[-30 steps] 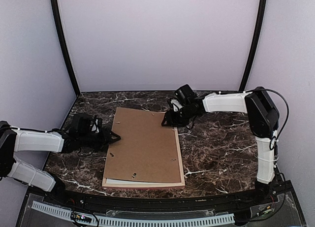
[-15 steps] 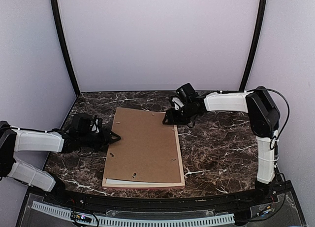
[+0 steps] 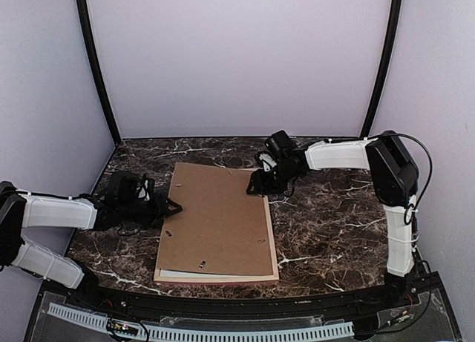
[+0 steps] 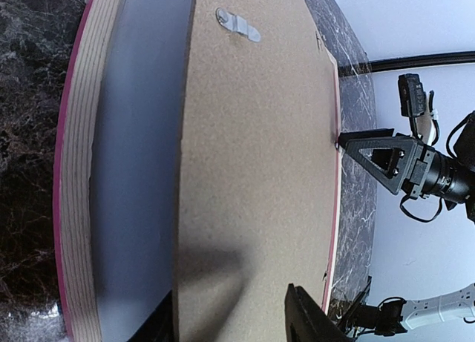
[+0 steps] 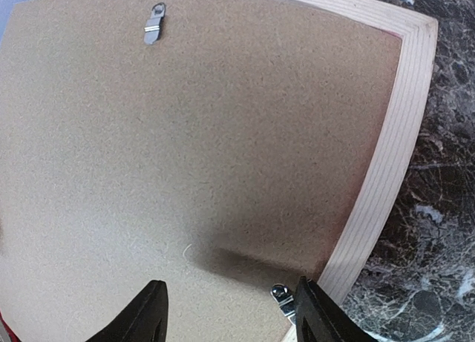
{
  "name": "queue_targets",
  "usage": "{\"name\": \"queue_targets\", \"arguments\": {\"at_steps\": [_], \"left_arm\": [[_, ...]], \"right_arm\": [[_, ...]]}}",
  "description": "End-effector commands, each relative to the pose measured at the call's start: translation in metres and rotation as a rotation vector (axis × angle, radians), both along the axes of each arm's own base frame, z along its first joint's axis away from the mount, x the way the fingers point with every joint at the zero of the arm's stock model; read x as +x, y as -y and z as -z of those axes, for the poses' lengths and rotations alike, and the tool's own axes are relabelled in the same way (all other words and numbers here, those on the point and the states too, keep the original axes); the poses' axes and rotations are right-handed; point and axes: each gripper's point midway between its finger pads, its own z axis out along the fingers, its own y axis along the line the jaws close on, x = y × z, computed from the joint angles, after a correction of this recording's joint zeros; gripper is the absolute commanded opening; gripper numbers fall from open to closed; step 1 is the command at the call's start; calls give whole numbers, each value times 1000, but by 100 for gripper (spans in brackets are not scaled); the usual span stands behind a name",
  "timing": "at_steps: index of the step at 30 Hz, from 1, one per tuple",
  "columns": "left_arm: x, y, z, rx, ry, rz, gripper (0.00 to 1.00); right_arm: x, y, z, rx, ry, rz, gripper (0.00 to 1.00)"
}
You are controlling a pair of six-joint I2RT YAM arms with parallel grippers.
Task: Put the photo into the frame
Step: Place the backboard on the frame body.
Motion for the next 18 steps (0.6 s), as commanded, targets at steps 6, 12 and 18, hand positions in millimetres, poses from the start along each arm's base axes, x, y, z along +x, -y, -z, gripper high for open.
{"name": "queue_targets", "arguments": {"at_steps": [6,12,18], "left_arm": [[9,8,-17,-24,62,17,46],[9,7,-16,-22,58,16,47],[8,6,-13,-16,53,11,46]], "right_arm": [[-19,5,17,-18,-105,-1,57],[-28,1,20,14,-152,-5,56],[-34,-4,21,54,-194,7,56]]}}
